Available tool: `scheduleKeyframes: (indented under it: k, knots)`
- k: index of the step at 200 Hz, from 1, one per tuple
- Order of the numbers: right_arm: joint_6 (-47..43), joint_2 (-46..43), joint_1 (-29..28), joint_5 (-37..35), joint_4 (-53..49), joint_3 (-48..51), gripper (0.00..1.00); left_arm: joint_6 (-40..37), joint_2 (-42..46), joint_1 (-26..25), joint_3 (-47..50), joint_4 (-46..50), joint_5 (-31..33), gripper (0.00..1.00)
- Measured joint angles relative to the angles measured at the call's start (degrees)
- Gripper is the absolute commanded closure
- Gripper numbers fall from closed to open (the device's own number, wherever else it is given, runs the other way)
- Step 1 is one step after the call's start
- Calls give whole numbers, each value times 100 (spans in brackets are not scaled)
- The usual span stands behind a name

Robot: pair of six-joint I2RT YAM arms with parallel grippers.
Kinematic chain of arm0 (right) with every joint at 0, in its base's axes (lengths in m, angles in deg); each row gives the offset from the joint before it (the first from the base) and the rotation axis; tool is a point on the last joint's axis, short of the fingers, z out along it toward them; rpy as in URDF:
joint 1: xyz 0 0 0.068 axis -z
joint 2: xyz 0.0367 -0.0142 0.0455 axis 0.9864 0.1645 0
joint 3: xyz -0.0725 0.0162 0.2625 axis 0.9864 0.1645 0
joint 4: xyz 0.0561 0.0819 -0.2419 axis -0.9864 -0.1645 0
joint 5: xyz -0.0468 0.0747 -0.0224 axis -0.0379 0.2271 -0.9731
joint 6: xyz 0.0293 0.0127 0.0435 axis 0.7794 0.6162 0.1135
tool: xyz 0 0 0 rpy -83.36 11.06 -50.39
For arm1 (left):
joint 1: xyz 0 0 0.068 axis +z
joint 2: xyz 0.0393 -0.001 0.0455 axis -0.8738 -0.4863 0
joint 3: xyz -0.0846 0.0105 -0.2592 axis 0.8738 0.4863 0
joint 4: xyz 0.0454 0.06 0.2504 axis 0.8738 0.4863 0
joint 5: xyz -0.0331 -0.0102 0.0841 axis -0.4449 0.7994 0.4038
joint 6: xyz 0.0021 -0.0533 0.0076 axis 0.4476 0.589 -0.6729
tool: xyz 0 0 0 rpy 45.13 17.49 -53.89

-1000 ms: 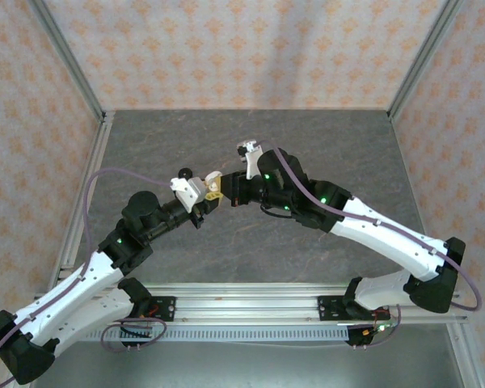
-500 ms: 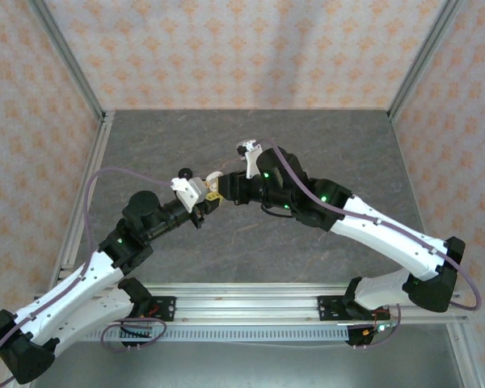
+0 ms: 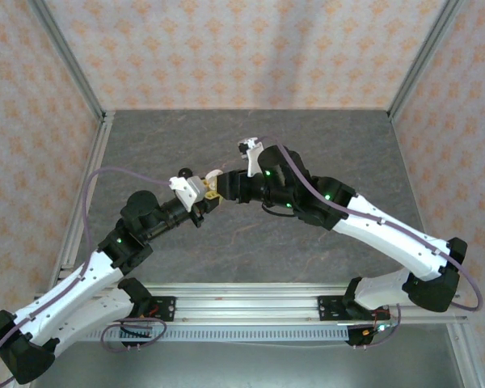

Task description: Insert wireless bluetooth earbuds into charging case

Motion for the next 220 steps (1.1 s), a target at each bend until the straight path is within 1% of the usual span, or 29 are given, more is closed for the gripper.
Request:
scheduleKeyframes:
  k: [23, 69, 102, 121, 137, 153, 174, 187, 220]
  knots:
    - [87, -15, 0, -17, -70, -186, 57, 39, 120, 0, 2, 9, 0, 100]
    - [107, -52, 28, -39, -129, -424, 55, 98, 382, 0, 22, 59, 4, 100]
    - [103, -50, 348, 116, -251, -428, 54, 149, 527, 0, 24, 337, 2, 100]
    - [90, 2, 669, 411, -302, -525, 54, 245, 553, 0, 24, 452, -66, 100]
    - [81, 133, 911, 719, -341, -695, 56, 330, 553, 0, 24, 538, -160, 100]
    - [90, 310, 1132, 1126, -369, -859, 59, 396, 553, 0, 24, 599, -284, 100]
    - [170, 608, 1357, 1720, -374, -960, 66, 437, 498, 0, 22, 605, -472, 100]
    - [225, 820, 1423, 2083, -385, -990, 69, 450, 424, 0, 22, 603, -586, 100]
    - [295, 1213, 1427, 2938, -452, -957, 72, 527, 179, 0, 22, 579, -730, 100]
